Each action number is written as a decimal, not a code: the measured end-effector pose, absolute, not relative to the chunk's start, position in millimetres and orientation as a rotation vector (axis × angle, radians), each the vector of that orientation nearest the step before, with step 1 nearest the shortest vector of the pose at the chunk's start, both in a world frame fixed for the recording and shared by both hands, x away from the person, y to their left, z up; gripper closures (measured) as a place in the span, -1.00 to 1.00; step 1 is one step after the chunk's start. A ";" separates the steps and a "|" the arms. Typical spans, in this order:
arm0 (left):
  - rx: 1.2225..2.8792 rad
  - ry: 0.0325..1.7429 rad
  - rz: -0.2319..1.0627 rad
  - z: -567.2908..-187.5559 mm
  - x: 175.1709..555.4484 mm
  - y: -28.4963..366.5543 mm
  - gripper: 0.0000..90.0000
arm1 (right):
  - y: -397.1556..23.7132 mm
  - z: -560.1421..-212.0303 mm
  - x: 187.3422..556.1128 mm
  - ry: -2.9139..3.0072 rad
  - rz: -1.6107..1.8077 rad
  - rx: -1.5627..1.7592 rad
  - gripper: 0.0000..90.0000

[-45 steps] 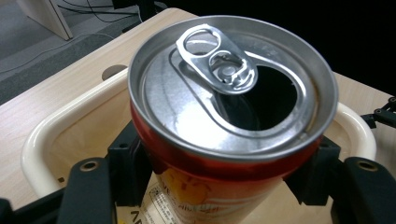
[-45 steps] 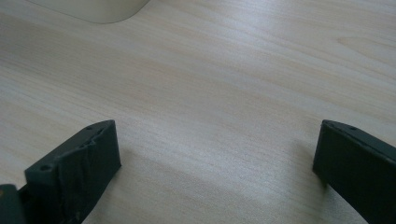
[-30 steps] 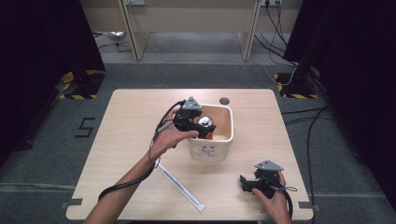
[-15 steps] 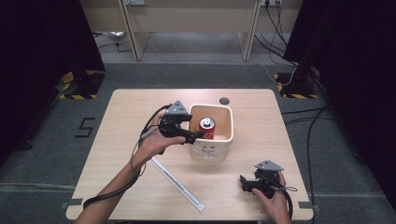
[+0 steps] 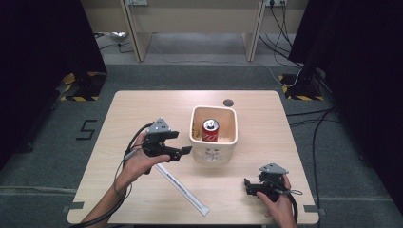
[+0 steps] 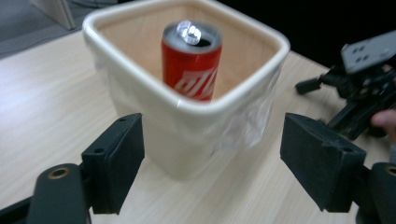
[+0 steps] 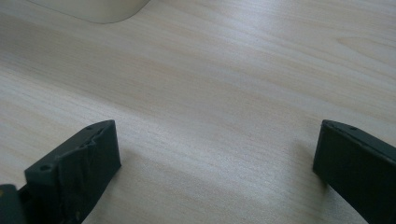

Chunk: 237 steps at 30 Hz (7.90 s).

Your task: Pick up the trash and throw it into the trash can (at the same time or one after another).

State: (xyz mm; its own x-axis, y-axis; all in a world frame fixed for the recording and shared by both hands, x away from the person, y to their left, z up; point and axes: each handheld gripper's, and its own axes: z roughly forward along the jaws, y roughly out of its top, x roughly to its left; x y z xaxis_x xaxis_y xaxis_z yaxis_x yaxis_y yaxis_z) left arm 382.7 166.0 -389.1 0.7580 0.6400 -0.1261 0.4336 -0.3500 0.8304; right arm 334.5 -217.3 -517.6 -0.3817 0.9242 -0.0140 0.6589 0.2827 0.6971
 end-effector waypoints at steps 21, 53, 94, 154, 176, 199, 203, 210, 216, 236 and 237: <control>2.059 1.020 0.250 -485.5 332.8 175.8 -0.46 | -217.2 -517.6 334.4 2.140 0.858 1.423 -0.99; 2.095 1.108 0.290 -509.2 353.9 168.1 -0.47 | -217.0 -517.6 334.3 2.140 0.858 1.423 -0.98; 2.169 1.198 0.525 -508.0 400.1 201.7 -0.39 | -217.2 -517.8 334.0 2.148 0.862 1.407 -0.98; 2.149 1.089 0.351 -494.8 421.3 226.8 0.76 | -216.8 -517.8 332.9 2.158 0.867 1.402 -0.98; 1.952 0.946 0.360 -389.9 417.2 242.4 0.75 | -216.8 -517.8 332.9 2.158 0.867 1.402 -0.99; 1.997 0.736 0.307 -332.6 436.8 158.9 0.75 | -217.0 -517.7 332.9 2.160 0.867 1.401 -0.98; 2.000 0.725 0.300 -328.7 440.9 147.9 0.75 | -216.9 -517.8 332.9 2.158 0.867 1.401 -0.98; 2.008 0.692 0.281 -322.1 450.3 122.3 0.75 | -216.9 -517.9 333.0 2.157 0.868 1.400 -0.99; 2.010 0.675 0.265 -320.2 459.1 101.0 0.75 | -216.9 -517.8 332.9 2.159 0.868 1.402 -0.99; 1.976 0.635 0.229 -320.5 484.0 38.9 0.75 | -216.9 -517.5 332.8 2.162 0.866 1.400 -0.98; 1.976 0.636 0.230 -321.6 485.3 36.7 0.75 | -216.9 -517.5 332.8 2.162 0.866 1.400 -0.98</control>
State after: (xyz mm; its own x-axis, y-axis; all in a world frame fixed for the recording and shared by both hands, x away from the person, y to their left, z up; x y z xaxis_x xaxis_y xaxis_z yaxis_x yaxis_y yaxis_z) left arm 485.3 36.7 -321.6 0.8431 0.5265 -0.1090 0.3353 -0.3564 0.8721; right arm 332.8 -216.9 -517.5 -0.4040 0.9147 -0.0131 0.6525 0.2982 0.6966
